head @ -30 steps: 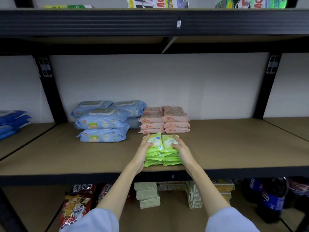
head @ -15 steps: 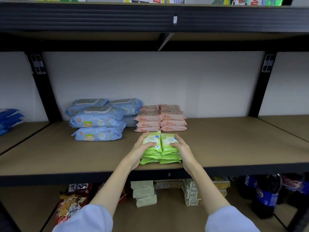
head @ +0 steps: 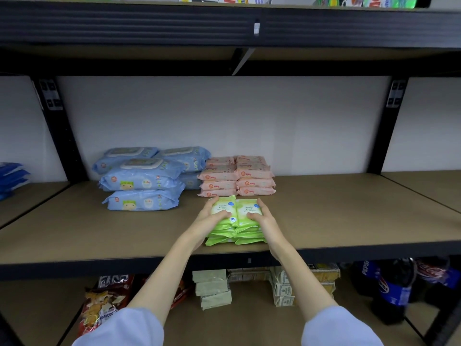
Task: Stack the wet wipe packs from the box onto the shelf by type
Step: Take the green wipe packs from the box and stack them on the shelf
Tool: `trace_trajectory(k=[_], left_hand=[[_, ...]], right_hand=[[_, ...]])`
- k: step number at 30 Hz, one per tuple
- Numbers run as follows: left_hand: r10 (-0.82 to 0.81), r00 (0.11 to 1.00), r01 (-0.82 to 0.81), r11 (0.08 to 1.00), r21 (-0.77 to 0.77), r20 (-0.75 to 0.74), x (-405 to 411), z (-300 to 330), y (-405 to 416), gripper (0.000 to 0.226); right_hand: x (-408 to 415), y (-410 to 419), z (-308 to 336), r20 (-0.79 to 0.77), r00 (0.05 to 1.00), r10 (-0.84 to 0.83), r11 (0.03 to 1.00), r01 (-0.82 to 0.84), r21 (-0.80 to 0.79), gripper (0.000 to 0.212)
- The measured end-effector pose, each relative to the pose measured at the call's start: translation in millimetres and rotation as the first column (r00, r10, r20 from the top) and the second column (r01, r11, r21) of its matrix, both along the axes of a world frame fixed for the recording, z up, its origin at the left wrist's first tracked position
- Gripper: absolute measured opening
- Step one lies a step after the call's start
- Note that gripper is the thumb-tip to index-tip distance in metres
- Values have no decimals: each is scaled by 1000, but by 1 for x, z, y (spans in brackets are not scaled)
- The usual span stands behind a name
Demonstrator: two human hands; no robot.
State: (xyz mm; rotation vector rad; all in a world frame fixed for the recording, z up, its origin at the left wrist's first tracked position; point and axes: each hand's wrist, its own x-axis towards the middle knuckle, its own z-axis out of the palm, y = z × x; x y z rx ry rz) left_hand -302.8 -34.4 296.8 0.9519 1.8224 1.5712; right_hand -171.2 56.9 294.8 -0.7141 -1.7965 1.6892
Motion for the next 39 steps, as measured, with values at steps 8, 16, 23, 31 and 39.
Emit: trace_trajectory(k=[8, 16, 23, 31, 39], left_hand=[[36, 994, -41, 998, 45, 102, -3, -8, -1, 66], [58, 991, -75, 988, 138, 122, 5, -7, -8, 59], [187, 885, -156, 982, 107, -426, 41, -21, -74, 56], [-67, 730, -172, 945, -278, -680, 91, -113, -145, 48], [-208, 907, -75, 775, -627, -366, 119, -235, -176, 44]], right_hand=[[0, 0, -2, 19, 1000, 8, 1000, -8, 14, 65], [2, 6, -3, -34, 999, -31, 999, 30, -20, 68], [50, -34, -23, -116, 964, -238, 926, 262, 273, 53], [110, -90, -119, 247, 953, -175, 859, 25, 511, 35], [139, -108, -222, 760, 650, 8, 943, -259, 212, 55]])
